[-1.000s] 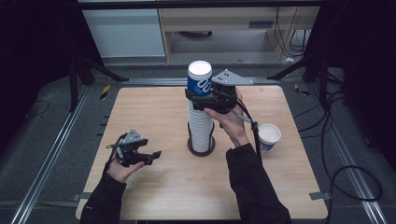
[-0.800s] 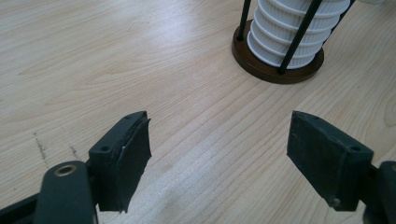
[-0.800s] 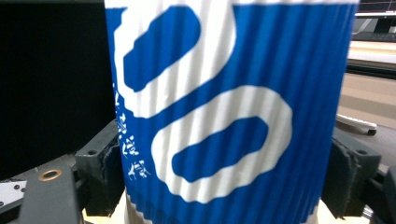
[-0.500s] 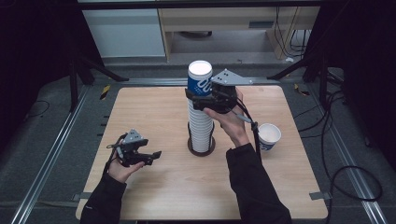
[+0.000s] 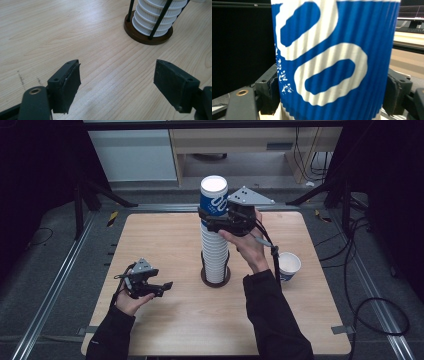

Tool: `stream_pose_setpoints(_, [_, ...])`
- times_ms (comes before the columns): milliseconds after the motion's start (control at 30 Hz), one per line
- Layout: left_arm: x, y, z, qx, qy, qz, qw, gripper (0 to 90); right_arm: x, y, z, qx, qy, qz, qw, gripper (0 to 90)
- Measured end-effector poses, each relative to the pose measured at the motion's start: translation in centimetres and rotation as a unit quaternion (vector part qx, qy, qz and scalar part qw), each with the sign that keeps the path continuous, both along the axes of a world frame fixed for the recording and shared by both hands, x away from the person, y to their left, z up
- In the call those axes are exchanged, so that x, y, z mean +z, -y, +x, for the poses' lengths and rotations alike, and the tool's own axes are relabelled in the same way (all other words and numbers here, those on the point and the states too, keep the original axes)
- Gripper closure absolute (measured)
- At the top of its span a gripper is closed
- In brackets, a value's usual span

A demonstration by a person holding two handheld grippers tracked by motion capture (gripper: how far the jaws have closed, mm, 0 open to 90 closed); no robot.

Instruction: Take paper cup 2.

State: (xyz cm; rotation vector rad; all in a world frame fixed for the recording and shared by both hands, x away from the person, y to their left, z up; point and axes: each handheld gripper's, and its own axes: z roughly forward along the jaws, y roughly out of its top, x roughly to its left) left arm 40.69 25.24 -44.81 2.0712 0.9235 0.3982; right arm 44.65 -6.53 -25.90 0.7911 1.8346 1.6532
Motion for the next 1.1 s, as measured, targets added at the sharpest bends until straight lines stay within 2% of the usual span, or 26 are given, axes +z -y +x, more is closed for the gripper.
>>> stream_pose_setpoints(333, [0.0, 0.0, 0.0, 0.0, 0.001, -0.001, 1.0, 20.8, 1.9, 0.1, -0.5, 0.002, 0.021, 0.006, 0.9998, 19.9])
stream_pose_setpoints(767, [0.1, -0.1, 0.0, 0.002, 0.001, -0.003, 1.0, 20.8, 3.7, 0.5, -1.3, 0.003, 0.043, 0.016, 0.9989, 20.0])
stream_pose_setpoints(1100, [0.2, -0.1, -0.1, 0.0, 0.002, -0.004, 1.0, 20.9, 4.5, 2.8, -3.0, -0.006, 0.063, 0.011, 0.9979, 20.0])
